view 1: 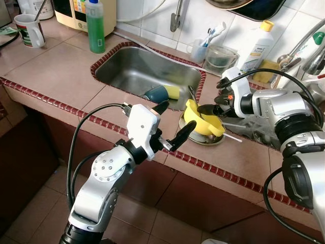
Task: Kitchen organization
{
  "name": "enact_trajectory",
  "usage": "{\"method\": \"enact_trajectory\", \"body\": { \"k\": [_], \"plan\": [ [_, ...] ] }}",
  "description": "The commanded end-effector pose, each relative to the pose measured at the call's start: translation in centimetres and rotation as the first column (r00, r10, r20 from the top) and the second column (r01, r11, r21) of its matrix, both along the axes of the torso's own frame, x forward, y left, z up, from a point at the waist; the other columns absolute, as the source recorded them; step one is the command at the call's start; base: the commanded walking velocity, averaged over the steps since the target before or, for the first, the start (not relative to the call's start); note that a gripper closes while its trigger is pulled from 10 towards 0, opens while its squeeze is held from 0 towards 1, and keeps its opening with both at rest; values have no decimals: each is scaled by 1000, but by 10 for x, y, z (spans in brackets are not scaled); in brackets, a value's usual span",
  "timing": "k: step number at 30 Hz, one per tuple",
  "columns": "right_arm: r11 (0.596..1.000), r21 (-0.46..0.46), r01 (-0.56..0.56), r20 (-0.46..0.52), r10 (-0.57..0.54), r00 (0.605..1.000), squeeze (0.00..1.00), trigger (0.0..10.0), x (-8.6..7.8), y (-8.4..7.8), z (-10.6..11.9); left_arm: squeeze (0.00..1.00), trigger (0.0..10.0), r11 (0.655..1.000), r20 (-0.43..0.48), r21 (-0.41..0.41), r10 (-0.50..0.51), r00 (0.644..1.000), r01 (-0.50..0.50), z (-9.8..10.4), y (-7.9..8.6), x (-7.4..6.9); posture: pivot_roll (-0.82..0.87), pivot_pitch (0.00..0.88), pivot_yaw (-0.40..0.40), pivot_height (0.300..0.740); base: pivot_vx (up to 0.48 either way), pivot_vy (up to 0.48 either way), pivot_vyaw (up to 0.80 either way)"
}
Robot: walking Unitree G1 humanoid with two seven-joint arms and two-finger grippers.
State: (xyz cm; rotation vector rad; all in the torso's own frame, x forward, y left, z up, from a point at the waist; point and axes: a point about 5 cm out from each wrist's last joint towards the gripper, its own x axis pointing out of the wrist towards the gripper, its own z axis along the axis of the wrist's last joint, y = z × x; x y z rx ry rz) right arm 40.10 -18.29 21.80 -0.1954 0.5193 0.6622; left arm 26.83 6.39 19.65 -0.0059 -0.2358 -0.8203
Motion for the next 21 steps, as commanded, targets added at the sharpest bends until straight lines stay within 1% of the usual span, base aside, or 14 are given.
{"method": "enact_trajectory", "body": {
  "k": [1,3,4,5,6,10,11,12,17,20,21],
  "plan": [
    [1000,4,17,-20,-17,1000,0,10000,-1,-5,-4,0,10000,1000,7,-7,-22,1000,22,3,-7,-5,78,30,-200,740,0,0,0],
    [1000,12,15,-20,-14,1000,0,10000,-1,-3,-4,0,10000,1000,6,-8,-21,1000,21,3,-7,-6,79,30,-200,740,0,0,0],
    [1000,23,18,-16,-18,1000,231,10000,0,-1,-4,0,10000,1000,4,-9,-18,1000,18,2,-7,-6,84,29,-202,740,0,0,0],
    [999,28,20,-16,-19,1000,231,10000,0,0,-4,0,10000,1000,3,-10,-17,1000,17,2,-7,-7,84,29,-202,740,0,0,0],
    [999,30,23,-13,-23,1000,1000,10000,0,0,-3,0,10000,1000,4,-11,-17,1000,17,2,-7,-7,86,29,-203,740,0,0,0],
    [999,7,33,-1,-33,999,1000,10000,1,0,-3,0,10000,1000,3,-16,-11,1000,12,3,-6,-8,84,33,-202,740,0,0,0],
    [999,3,36,2,-36,999,929,10000,1,0,-3,0,10000,1000,3,-18,-11,1000,11,4,-6,-8,83,36,-203,740,0,0,0],
    [999,-6,46,8,-46,999,0,10000,2,-1,-3,0,10000,1000,3,-19,-10,1000,10,4,-6,-8,82,39,-203,740,0,0,0],
    [997,-17,69,35,-69,997,0,10000,4,-1,-1,0,10000,1000,-5,-30,-6,1000,6,5,-7,-10,76,68,-207,740,0,0,0],
    [997,-24,75,41,-74,996,0,10000,5,0,-1,0,10000,1000,-6,-31,-5,1000,5,5,-7,-10,76,71,-207,740,0,0,0],
    [996,-39,84,70,-81,994,0,10000,6,1,0,0,10000,999,-11,-32,1,1000,-1,5,-7,-10,76,83,-208,740,0,0,0]
  ]
}}
